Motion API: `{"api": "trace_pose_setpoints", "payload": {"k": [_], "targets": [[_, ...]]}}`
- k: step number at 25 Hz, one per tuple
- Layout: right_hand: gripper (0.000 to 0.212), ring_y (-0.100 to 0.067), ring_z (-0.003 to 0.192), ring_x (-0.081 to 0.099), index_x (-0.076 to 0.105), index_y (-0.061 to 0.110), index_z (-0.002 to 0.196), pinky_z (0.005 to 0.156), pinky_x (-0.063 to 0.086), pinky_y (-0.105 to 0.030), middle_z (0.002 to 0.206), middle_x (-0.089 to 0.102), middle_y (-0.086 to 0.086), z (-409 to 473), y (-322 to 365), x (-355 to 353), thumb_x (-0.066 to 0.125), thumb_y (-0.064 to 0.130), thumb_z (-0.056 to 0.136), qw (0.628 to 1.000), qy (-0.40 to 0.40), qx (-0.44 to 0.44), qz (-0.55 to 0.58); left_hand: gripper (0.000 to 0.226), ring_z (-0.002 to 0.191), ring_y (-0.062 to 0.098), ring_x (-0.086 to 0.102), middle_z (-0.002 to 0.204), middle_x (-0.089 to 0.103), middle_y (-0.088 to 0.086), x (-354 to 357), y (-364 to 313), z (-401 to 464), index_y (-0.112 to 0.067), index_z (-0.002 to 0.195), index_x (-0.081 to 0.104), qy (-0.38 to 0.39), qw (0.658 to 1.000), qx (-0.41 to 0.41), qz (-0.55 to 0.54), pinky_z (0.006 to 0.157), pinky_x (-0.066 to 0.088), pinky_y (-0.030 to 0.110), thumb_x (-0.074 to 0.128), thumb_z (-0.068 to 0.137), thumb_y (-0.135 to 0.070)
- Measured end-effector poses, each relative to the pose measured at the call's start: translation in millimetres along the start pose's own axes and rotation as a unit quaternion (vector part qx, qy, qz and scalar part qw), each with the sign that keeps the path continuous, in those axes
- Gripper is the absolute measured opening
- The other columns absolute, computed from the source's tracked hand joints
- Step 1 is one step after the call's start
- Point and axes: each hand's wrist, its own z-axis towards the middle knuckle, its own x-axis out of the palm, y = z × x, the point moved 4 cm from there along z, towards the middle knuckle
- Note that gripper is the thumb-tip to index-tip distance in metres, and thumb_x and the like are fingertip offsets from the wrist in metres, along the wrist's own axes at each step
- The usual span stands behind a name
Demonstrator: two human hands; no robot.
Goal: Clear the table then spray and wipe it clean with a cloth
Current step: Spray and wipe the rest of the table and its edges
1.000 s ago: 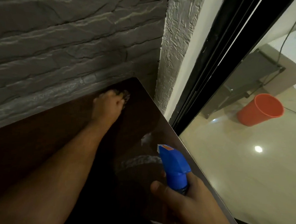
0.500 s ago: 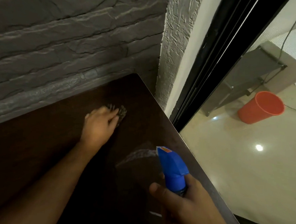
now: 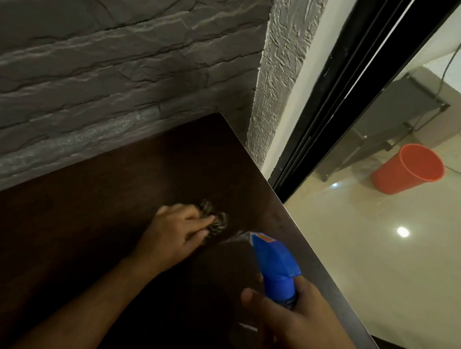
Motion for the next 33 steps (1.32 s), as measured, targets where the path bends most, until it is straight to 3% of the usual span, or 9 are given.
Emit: {"api": "trace_pose_setpoints", "payload": {"k": [4,7,13,15,17,19,22,30,33], "targets": [[0.029,-0.003,0.051,0.059,0.052,0.032,0.095,0.056,0.050,-0.020,0.081,0.061,0.001,-8,-2,-2,0.076,0.027,0.079,1.000,-0.005,-0.007,-0.022,0.036,0.092,0.021,0.057,0.098,0.058,-0.004,-22,64,27,-0.031,0.122,0.062,-0.074,0.976,-0.197,0.059,0.079,0.041,0.039,0.044,0.093,-0.042],[0.026,-0.007,0.051,0.060,0.055,0.030,0.092,0.058,0.053,-0.028,0.072,0.060,0.000,-16,-4,-9,0.076,0.032,0.077,0.997,-0.046,-0.053,-0.036,0.033,0.100,0.028,0.058,0.108,0.060,0.003,-9,51,80,-0.031,0.122,0.062,-0.097,0.955,-0.277,0.051,0.085,0.044,0.041,0.050,0.092,-0.038],[0.022,-0.013,0.056,0.060,0.057,0.031,0.086,0.067,0.055,-0.037,0.059,0.061,0.004,-44,-26,-20,0.076,0.037,0.076,0.992,-0.075,-0.074,-0.069,0.033,0.096,0.019,0.054,0.103,0.058,-0.004,20,-42,28,-0.034,0.124,0.060,-0.030,0.994,-0.097,0.049,0.081,0.037,0.037,0.053,0.092,-0.039],[0.026,-0.013,0.061,0.061,0.056,0.031,0.090,0.075,0.057,-0.039,0.069,0.063,0.003,-53,-39,-18,0.076,0.039,0.076,0.994,-0.034,-0.050,-0.092,0.031,0.096,0.019,0.057,0.101,0.059,-0.006,-1,-6,-14,-0.035,0.122,0.062,-0.085,0.976,-0.196,0.047,0.080,0.038,0.038,0.054,0.092,-0.037],[0.026,-0.007,0.061,0.062,0.055,0.031,0.093,0.069,0.056,-0.029,0.077,0.064,0.003,-64,-48,-18,0.075,0.038,0.078,0.994,-0.003,-0.049,-0.095,0.031,0.097,0.022,0.057,0.100,0.057,-0.004,-18,30,-49,-0.033,0.122,0.062,-0.132,0.942,-0.304,0.049,0.080,0.037,0.039,0.053,0.093,-0.037],[0.024,-0.001,0.052,0.059,0.055,0.031,0.090,0.058,0.050,-0.021,0.071,0.063,0.005,-75,-52,-27,0.075,0.036,0.077,0.994,-0.038,-0.069,-0.073,0.034,0.099,0.025,0.054,0.103,0.056,0.000,-20,37,-61,-0.030,0.125,0.062,-0.129,0.927,-0.347,0.059,0.083,0.037,0.041,0.051,0.094,-0.038],[0.024,-0.008,0.055,0.058,0.056,0.030,0.086,0.060,0.049,-0.025,0.066,0.061,0.005,-86,-67,-42,0.076,0.036,0.076,0.991,-0.073,-0.073,-0.085,0.036,0.106,0.028,0.051,0.114,0.055,0.005,-15,21,-59,-0.027,0.128,0.059,-0.132,0.907,-0.394,0.064,0.089,0.037,0.044,0.049,0.095,-0.038],[0.031,-0.011,0.082,0.068,0.057,0.038,0.097,0.089,0.057,-0.038,0.096,0.069,0.004,-102,-93,-13,0.077,0.042,0.073,0.984,0.081,-0.055,-0.150,0.033,0.097,0.023,0.054,0.100,0.056,-0.002,2,-35,-99,-0.028,0.123,0.063,-0.146,0.927,-0.339,0.069,0.083,0.036,0.042,0.051,0.094,-0.036],[0.030,-0.012,0.071,0.067,0.057,0.039,0.095,0.082,0.060,-0.042,0.090,0.070,0.001,-102,-89,-17,0.077,0.040,0.073,0.991,0.060,-0.073,-0.097,0.033,0.097,0.022,0.053,0.099,0.055,-0.003,6,-35,-106,-0.027,0.124,0.063,-0.140,0.920,-0.360,0.065,0.084,0.035,0.042,0.051,0.094,-0.036]]}}
